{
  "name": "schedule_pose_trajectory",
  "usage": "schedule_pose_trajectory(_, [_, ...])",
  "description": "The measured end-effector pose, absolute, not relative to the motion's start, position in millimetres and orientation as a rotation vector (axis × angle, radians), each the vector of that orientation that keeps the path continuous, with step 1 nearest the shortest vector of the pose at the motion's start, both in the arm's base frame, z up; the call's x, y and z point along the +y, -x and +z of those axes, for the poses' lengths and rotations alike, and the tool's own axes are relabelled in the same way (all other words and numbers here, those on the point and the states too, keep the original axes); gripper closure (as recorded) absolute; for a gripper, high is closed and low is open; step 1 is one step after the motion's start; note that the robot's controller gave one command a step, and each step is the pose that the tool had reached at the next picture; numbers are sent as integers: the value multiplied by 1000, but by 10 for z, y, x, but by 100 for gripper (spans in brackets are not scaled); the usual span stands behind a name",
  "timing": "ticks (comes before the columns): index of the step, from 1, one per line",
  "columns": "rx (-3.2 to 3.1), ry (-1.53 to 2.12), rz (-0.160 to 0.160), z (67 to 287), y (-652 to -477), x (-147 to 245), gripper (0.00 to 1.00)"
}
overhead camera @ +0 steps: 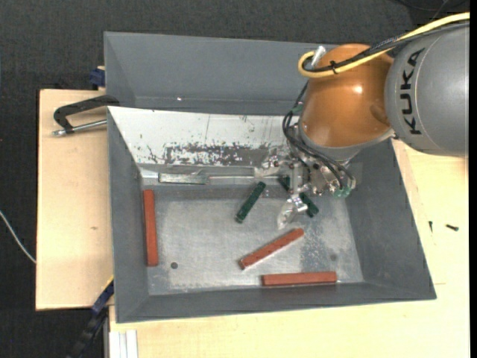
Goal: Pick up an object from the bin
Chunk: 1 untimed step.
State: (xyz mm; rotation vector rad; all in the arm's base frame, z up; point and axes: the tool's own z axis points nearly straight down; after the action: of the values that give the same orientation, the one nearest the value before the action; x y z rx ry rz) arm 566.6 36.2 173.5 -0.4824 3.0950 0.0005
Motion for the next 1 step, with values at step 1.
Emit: schedule_pose_trajectory(1, [3011,889,-3,863,-6035,447,100])
